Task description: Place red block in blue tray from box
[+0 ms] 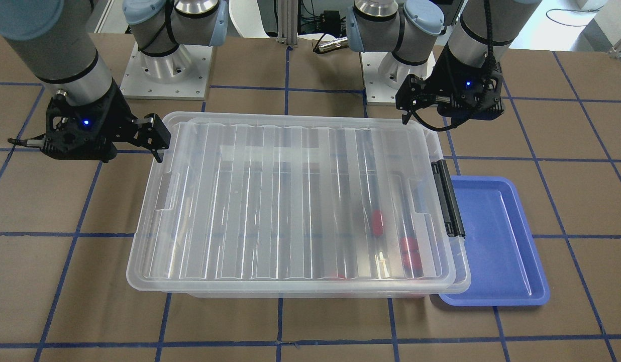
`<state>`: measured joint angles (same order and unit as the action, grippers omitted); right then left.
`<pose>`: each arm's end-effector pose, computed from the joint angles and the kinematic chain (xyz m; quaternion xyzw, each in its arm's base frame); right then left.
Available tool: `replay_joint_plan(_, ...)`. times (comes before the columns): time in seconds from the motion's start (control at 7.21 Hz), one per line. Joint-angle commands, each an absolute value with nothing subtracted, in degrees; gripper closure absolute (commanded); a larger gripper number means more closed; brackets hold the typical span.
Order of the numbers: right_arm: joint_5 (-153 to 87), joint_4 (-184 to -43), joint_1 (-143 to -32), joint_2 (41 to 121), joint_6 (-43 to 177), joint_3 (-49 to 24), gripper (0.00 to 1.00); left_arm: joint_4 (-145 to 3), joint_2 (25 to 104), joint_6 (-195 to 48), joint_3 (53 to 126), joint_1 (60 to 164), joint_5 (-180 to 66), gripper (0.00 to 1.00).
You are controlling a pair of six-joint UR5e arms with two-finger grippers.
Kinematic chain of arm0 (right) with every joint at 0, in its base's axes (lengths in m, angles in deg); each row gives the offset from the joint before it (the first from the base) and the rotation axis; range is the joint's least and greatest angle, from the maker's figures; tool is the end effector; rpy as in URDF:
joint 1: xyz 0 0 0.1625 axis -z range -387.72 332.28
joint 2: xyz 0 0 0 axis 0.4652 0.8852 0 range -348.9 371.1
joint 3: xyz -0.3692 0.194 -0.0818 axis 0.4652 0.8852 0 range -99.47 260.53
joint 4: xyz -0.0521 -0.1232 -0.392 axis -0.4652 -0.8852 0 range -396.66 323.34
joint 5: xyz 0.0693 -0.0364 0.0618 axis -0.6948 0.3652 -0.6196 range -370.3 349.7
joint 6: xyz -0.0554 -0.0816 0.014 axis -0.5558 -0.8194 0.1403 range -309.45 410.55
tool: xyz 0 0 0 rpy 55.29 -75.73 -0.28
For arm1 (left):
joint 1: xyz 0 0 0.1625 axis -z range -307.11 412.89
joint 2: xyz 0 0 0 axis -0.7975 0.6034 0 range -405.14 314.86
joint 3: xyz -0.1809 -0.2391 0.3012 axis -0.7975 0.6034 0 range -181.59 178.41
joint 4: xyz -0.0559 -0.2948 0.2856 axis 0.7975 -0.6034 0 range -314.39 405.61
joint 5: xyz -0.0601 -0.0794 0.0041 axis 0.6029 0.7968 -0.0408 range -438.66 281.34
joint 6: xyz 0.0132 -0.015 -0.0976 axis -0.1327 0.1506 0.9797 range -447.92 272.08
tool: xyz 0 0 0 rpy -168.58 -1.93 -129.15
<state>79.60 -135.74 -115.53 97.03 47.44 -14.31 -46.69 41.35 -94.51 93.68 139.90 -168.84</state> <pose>0.1135 -0.5223 0.4263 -0.0080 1.0000 -0.0015 0.0008 -0.1089 -0.4646 0.4682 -0.0314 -0.9989 -0.0354 0.0014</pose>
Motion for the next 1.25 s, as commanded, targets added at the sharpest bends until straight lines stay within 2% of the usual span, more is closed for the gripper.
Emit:
replay_joint_plan(0.0,81.8,-148.21,-115.53,95.3,46.51,-21.22,0.0,-46.67,41.35,-94.51,93.68,139.9,-168.83,0.0)
replay_joint_plan(1.11,81.64,-153.9,-114.65,93.72,41.25,-24.5,0.0,-46.15,41.61,-94.16,93.77,139.9,-168.75,0.0)
